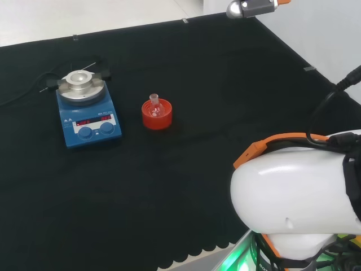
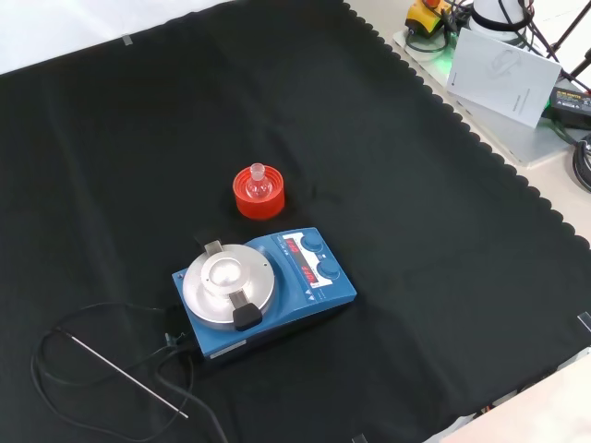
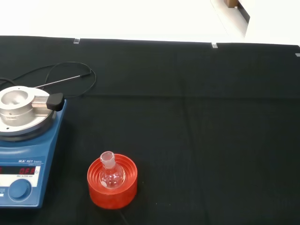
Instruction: Pick up the round-bottom flask.
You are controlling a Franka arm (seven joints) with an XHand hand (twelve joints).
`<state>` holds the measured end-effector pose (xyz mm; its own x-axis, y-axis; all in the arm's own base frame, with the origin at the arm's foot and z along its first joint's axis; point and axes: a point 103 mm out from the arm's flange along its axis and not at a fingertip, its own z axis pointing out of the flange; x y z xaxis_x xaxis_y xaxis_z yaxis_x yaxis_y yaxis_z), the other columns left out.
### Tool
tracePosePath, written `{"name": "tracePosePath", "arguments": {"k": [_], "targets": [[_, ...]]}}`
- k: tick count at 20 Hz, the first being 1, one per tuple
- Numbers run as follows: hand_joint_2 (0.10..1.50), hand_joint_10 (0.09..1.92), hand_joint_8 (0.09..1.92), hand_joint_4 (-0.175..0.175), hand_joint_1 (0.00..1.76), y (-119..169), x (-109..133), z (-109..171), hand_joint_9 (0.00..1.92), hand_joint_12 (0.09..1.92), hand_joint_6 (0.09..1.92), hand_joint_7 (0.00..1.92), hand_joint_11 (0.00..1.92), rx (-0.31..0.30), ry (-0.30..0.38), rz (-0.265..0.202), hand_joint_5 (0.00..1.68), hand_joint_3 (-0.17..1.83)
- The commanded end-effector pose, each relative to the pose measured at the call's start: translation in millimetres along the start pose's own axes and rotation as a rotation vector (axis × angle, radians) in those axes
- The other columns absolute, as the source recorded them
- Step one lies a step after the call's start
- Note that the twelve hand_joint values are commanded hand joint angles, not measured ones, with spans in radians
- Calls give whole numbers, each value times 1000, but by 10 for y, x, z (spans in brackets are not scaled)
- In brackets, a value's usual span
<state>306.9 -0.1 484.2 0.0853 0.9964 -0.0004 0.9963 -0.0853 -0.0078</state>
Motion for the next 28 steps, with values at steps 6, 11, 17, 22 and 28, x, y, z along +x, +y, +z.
{"name": "tracePosePath", "arguments": {"k": [6, 11, 17, 22, 28], "targets": [[1073, 621, 546, -24, 119, -2, 60, -24, 275, 1144, 173, 242, 0, -7, -16, 0, 372, 758], [1073, 621, 544, -25, 122, 11, 32, 0, 279, 1152, 157, 248, 0, -6, -9, 6, 383, 755], [1042, 621, 543, -26, 162, 134, -55, 192, 291, 1170, 120, 266, 0, 18, 5, 16, 396, 753], [990, 623, 548, -28, 232, 349, -148, 435, 308, 1198, 87, 282, 0, 24, 16, 24, 412, 773], [889, 649, 587, -39, 432, 715, -230, 798, 393, 1316, 87, 342, 1, -36, 53, 12, 483, 811]]}}
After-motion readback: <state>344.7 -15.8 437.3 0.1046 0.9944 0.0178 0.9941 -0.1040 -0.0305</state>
